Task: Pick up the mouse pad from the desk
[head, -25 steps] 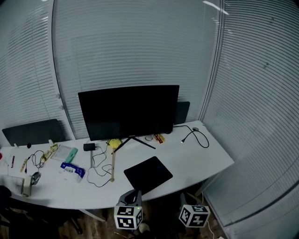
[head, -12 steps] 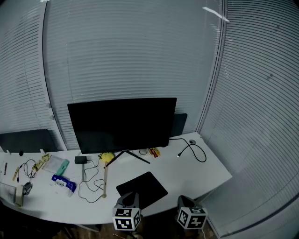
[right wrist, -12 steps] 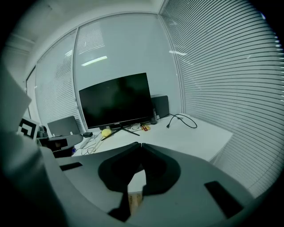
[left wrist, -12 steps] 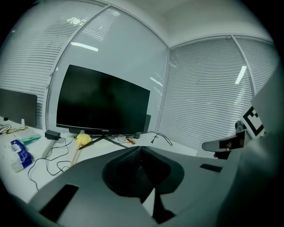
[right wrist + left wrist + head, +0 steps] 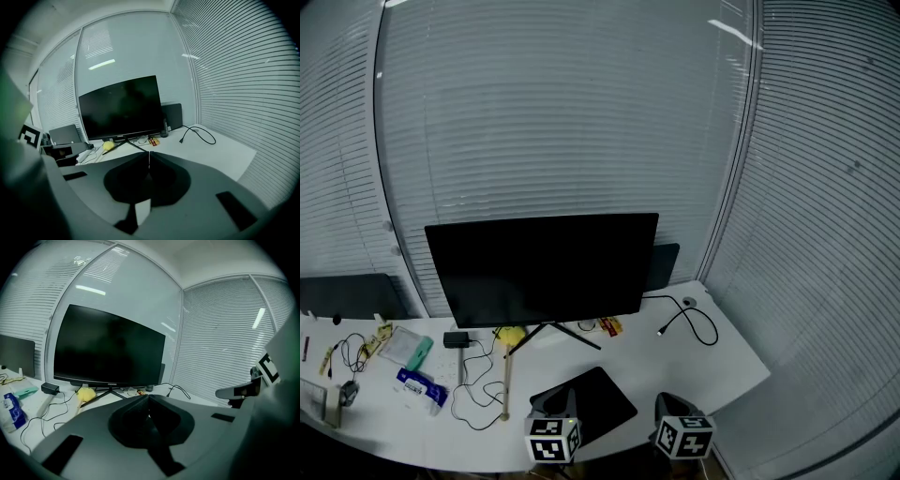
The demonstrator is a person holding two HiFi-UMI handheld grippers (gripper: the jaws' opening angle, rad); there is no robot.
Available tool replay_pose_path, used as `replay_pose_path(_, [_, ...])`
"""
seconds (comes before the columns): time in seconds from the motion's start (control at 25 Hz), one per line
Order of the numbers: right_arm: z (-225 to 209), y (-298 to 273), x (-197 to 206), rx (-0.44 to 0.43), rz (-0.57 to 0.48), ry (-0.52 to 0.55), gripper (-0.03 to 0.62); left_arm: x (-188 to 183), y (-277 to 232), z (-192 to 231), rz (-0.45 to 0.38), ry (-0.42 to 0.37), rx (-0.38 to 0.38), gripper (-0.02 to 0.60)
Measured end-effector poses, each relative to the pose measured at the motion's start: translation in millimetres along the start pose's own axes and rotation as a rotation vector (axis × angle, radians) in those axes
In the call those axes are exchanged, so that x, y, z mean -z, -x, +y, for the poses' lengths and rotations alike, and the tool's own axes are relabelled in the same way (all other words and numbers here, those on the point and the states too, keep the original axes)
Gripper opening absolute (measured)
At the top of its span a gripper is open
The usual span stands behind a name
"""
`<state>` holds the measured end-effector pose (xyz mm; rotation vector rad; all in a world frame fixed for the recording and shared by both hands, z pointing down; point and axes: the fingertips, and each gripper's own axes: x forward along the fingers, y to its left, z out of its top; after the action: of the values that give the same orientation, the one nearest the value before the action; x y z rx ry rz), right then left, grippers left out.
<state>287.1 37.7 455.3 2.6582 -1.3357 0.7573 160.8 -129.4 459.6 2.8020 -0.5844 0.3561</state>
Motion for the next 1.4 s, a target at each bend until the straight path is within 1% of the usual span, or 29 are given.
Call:
replay_pose_path(0.24, [2.3, -29.5, -16.5, -0.016, 0.007, 0.014, 0.034, -9.2, -19.7, 17.7, 0.002, 0.009, -0.028, 0.017])
replay_pose_path(0.44, [12.4, -52.9, -19.6, -0.031, 0.055, 0.050, 0.034, -12.5, -28.3, 36.6, 0.008, 0.032, -0.058, 0.017])
replay_pose_path(0.64, [19.0, -70.4, -7.1, -0.067, 0.108, 0.056, 0.034, 4.6, -30.2, 53.2, 0.049, 0.058, -0.115, 0.018])
replay_pose_path(0.84, [22.0, -86.3, -3.6, -0.106, 0.132, 0.052, 0.034, 13.9, -23.9, 57.6, 0.086, 0.038, -0.153, 0.017])
replay_pose_path(0.96, [24.6, -101.1, -9.3, -0.151, 0.152, 0.062, 0.034, 10.9, -22.5, 59.6, 0.090, 0.047, -0.198, 0.018])
replay_pose_path(1.08, [30.2, -117.1, -16.5, -0.214, 0.164, 0.093, 0.034, 6.7, -22.6, 62.1, 0.081, 0.056, -0.258, 0.017])
replay_pose_path(1.24, [37.4, -136.6, -25.4, -0.302, 0.175, 0.133, 0.034, 5.5, -22.5, 61.4, 0.073, 0.085, -0.337, 0.018])
replay_pose_path(1.4, [45.5, -150.9, -25.5, -0.379, 0.204, 0.172, 0.034, 11.9, -17.8, 61.8, 0.077, 0.116, -0.416, 0.018])
